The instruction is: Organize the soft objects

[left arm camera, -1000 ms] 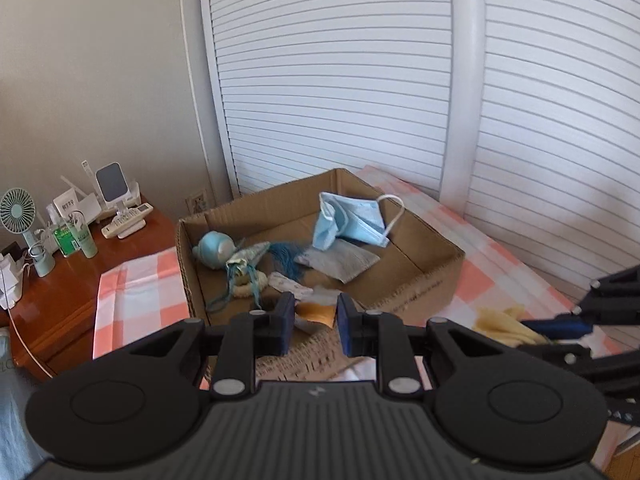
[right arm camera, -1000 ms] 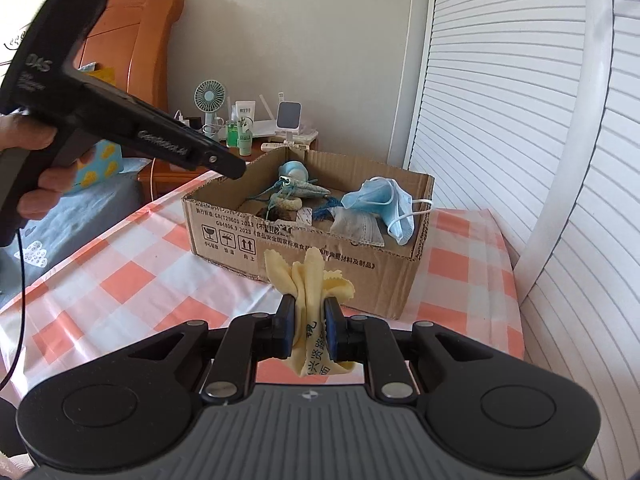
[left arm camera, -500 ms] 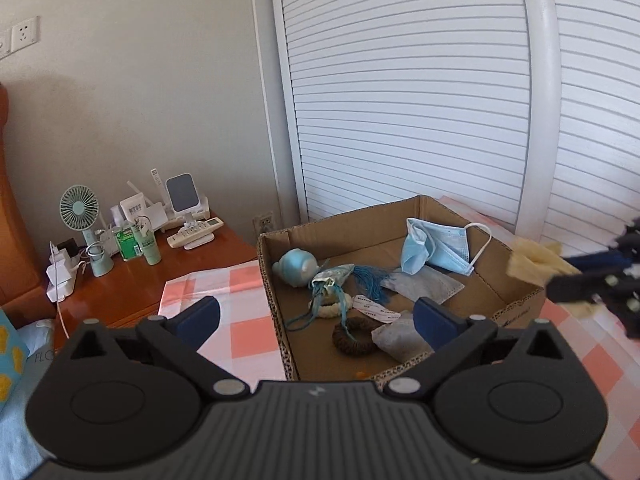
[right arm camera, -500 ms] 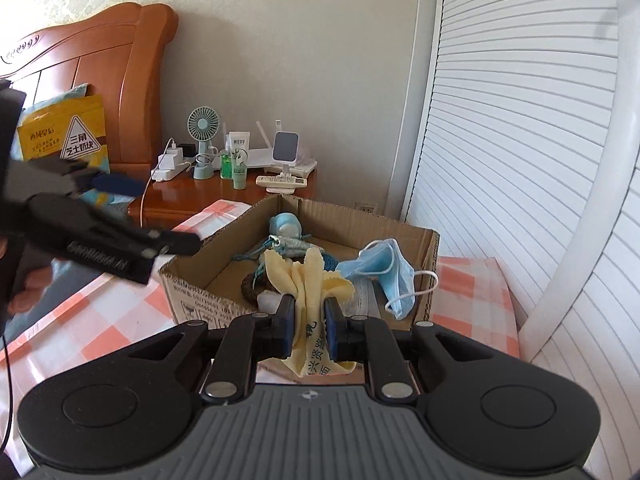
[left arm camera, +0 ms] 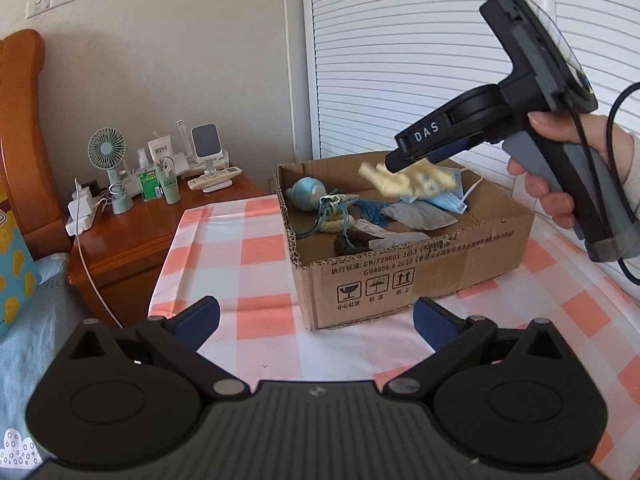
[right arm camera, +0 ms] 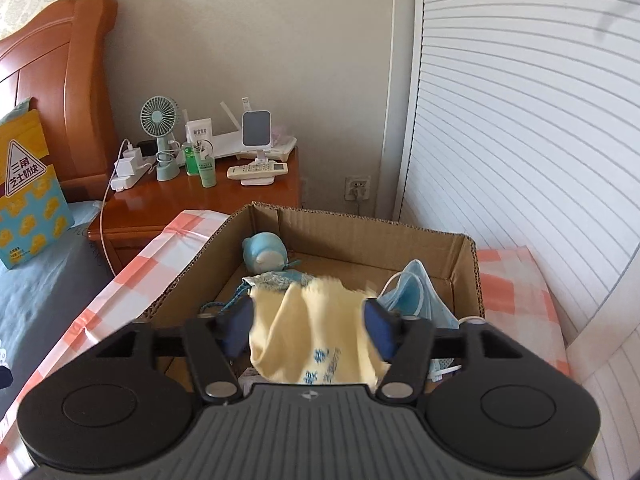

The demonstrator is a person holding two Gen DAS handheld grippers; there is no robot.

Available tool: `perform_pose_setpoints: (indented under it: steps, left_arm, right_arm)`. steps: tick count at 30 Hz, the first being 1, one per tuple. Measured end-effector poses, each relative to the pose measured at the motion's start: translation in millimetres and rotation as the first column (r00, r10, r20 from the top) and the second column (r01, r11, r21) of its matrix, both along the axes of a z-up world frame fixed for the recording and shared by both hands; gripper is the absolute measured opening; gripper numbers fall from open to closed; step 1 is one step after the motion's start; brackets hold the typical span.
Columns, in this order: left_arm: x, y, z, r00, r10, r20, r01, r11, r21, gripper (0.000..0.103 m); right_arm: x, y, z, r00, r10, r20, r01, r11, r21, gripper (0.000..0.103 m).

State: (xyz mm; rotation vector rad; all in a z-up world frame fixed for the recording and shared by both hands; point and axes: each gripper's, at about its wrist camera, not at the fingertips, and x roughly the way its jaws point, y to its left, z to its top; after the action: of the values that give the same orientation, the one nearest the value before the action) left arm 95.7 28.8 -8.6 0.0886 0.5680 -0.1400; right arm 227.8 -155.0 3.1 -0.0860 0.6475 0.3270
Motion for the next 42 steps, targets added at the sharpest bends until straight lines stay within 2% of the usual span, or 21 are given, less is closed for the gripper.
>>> perform_pose_setpoints:
  steps: [1, 3, 7, 10, 15, 18, 24, 42]
  left_arm:
    - [-0.9, 2.0, 0.6, 1.0, 0.003, -0.001, -0.003, 1.0, -0.006, 0.102]
    - [-2.3, 4.7, 3.9, 1.0, 0.013, -0.001, -0.013, 1.0, -0.022, 0.102]
    - [-1.7, 7.8, 10.5, 0.999, 0.033, -0.019, -0.034, 0.998, -0.061, 0.102]
    - [0.0, 5.3, 14.4, 0.998, 0.05, -0.043, -0.052, 0.998, -0.046, 0.102]
    - [4.2, -2.9, 25.5, 0.992, 0.098, -0.083, -0.096, 0.995, 0.018, 0.102]
    - [3.9, -8.3, 34.3, 0.992, 0.091, -0.085, -0.089, 0.996, 0.026, 0.102]
    - [-0.9, -24.1, 44.0, 0.992, 0.086, -0.089, -0.082, 0.996, 0.04, 0.102]
    - [-10.4, -32.5, 51.9, 0.991, 0.098, -0.093, -0.094, 0.995, 0.042, 0.102]
  right_arm:
    - [-4.6, -0.4, -1.3, 1.0, -0.003, 0.004, 0.003, 1.0, 0.0, 0.089]
    - [-12.7, -2.3, -1.9, 1.0, -0.009, 0.007, 0.009, 1.0, -0.011, 0.095]
    - [-34.5, -6.4, 0.7, 0.999, -0.05, -0.008, 0.05, 0.998, -0.046, 0.1]
    - [-56.9, -10.6, 3.4, 0.995, -0.103, -0.016, 0.102, 0.992, -0.08, 0.103]
    - [-100.8, -22.6, 4.5, 0.973, -0.227, -0.051, 0.221, 0.97, -0.1, 0.103]
    - [-124.2, -25.5, 1.9, 0.957, -0.28, -0.08, 0.27, 0.956, -0.114, 0.103]
    - [-162.9, -26.0, 6.8, 0.946, -0.312, -0.083, 0.305, 0.948, -0.087, 0.103]
    - [-178.1, -33.6, 15.9, 0.942, -0.332, -0.053, 0.328, 0.942, -0.071, 0.103]
